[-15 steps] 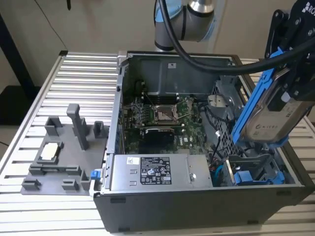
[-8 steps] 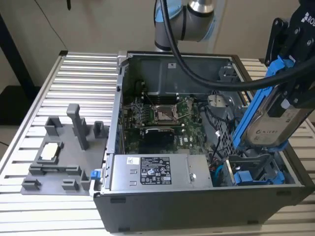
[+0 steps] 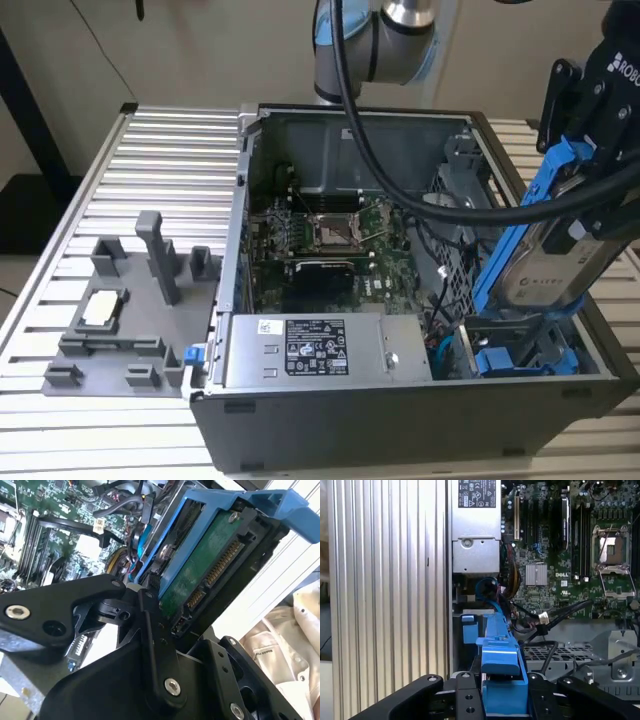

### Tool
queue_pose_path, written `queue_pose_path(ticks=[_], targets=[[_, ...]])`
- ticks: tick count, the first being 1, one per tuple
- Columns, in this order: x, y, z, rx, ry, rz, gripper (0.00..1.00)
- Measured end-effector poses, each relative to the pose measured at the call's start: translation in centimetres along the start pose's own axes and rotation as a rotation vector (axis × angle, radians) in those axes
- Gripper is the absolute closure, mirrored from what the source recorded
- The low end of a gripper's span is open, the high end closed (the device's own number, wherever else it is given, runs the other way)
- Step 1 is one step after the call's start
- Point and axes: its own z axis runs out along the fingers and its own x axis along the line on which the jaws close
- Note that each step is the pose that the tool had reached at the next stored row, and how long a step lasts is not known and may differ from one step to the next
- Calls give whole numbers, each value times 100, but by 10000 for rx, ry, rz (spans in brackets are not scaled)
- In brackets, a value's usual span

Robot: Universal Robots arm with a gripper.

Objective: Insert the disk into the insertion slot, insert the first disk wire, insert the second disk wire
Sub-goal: 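Insert the disk into the insertion slot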

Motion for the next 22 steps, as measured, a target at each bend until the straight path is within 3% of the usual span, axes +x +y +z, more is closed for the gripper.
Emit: queue_pose_path(ticks=[8,22], targets=[[1,-3,28,9,-3,-20,67],[8,-28,228,30,0,-112,67]])
